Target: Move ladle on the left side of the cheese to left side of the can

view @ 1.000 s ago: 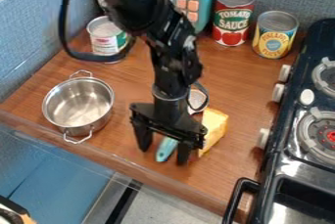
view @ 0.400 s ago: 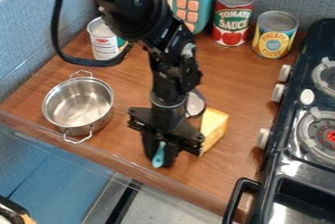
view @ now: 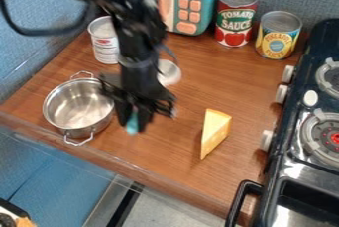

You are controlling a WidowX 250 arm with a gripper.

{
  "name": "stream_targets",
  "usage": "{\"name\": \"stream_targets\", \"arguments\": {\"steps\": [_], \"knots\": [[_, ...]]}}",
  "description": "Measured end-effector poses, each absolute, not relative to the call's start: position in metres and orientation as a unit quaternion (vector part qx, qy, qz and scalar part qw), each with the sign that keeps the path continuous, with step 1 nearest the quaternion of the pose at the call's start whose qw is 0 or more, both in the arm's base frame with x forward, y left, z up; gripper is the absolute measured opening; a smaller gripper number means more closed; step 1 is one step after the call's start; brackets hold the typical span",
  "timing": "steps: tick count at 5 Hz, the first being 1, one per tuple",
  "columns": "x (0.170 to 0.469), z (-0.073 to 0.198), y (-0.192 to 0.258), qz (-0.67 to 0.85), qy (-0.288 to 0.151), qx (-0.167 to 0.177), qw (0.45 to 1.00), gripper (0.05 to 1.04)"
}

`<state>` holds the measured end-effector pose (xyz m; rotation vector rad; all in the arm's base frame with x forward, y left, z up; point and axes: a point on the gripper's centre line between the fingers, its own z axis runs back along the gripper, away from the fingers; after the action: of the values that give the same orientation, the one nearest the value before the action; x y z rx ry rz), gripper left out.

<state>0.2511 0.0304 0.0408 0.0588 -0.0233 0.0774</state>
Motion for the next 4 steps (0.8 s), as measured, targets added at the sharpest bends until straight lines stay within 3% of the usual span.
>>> {"name": "stream_targets", "arguments": {"steps": [2,4], "knots": [[0.267,0.064,0.104,0.062,-0.011,0.040,0.997,0.325],[0.295,0.070,0.176,0.081,-0.012,0.054,0.995,0.325]]}}
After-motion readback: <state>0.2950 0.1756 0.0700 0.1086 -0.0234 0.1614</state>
